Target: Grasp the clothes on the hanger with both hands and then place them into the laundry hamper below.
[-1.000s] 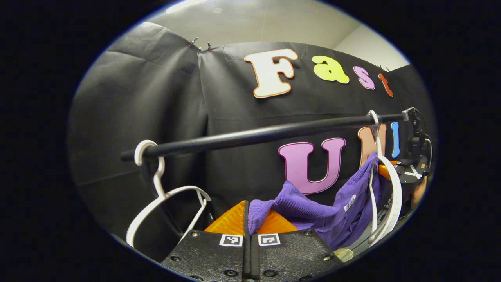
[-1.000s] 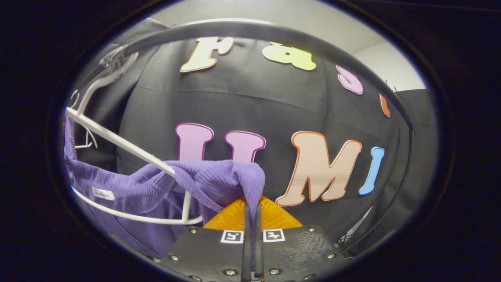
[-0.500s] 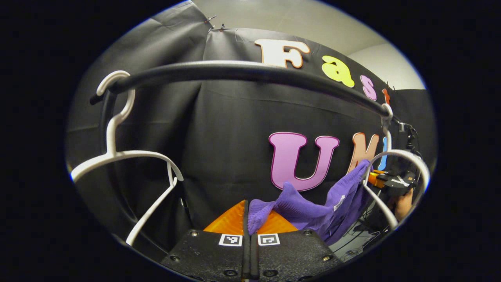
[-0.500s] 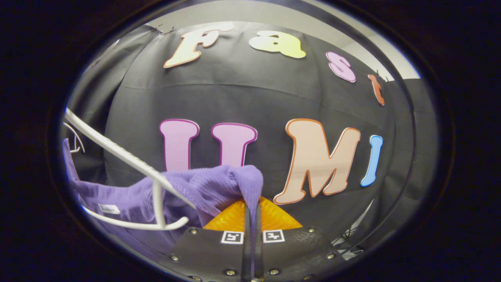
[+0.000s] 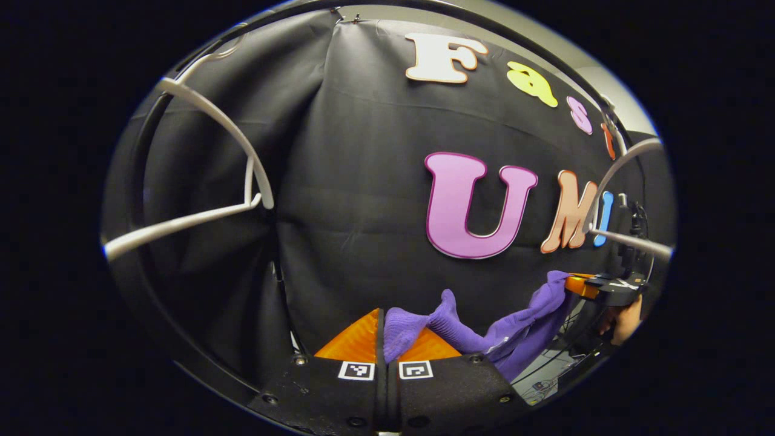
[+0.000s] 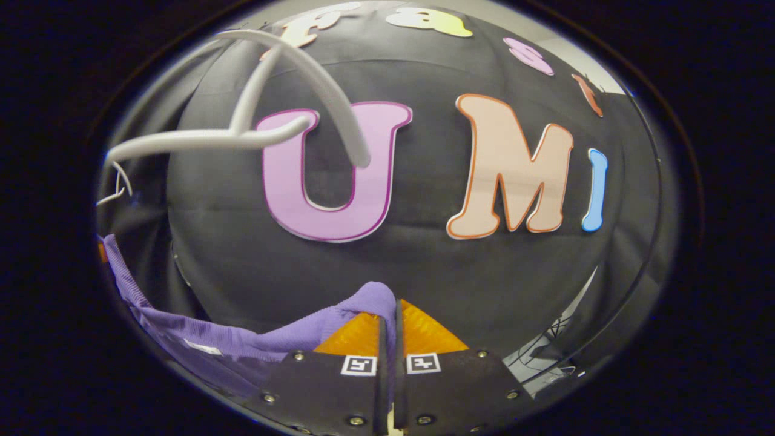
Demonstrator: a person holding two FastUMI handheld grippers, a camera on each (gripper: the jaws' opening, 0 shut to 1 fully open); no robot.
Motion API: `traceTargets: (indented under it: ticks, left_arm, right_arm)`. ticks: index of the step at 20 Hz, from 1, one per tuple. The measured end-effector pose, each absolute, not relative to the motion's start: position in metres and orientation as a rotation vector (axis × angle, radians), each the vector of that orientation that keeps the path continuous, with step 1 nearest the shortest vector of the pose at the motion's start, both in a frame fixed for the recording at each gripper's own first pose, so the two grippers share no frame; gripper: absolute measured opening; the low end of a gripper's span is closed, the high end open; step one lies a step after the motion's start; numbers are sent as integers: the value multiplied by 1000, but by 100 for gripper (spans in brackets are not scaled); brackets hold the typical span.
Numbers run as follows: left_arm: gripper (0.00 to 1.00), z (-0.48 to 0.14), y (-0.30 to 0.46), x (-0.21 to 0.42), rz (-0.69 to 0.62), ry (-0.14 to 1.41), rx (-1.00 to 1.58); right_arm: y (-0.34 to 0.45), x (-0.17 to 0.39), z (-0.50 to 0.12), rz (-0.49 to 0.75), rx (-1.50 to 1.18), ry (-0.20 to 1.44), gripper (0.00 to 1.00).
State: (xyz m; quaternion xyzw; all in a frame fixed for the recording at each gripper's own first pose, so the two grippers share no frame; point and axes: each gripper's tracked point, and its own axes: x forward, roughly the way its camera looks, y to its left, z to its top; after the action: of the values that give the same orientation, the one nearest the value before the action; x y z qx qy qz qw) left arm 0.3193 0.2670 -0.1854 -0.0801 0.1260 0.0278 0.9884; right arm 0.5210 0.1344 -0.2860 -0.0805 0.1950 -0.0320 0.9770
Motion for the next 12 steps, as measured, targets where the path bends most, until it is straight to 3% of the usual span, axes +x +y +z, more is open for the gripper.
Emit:
traceTargets:
  ticks: [2, 4, 5, 6, 10, 12]
  left_arm:
    - [1, -198, 274, 305, 98, 268, -159]
    - [1, -211, 273, 291, 121, 297, -182]
    - [1, -215, 270, 283, 133, 310, -184]
    - [1, -220, 267, 271, 145, 317, -183]
    - [1, -220, 262, 230, 177, 317, -172]
    - [1, -215, 257, 207, 193, 306, -179]
  right_arm:
    - [139, 500, -297, -53, -157, 415, 0]
    - [147, 476, -306, -26, -158, 438, 8]
    - [148, 464, -311, -10, -167, 455, 0]
    - [151, 452, -313, 5, -168, 465, 4]
    - [142, 406, -309, 9, -117, 485, 0]
    - [136, 383, -304, 13, -91, 499, 4]
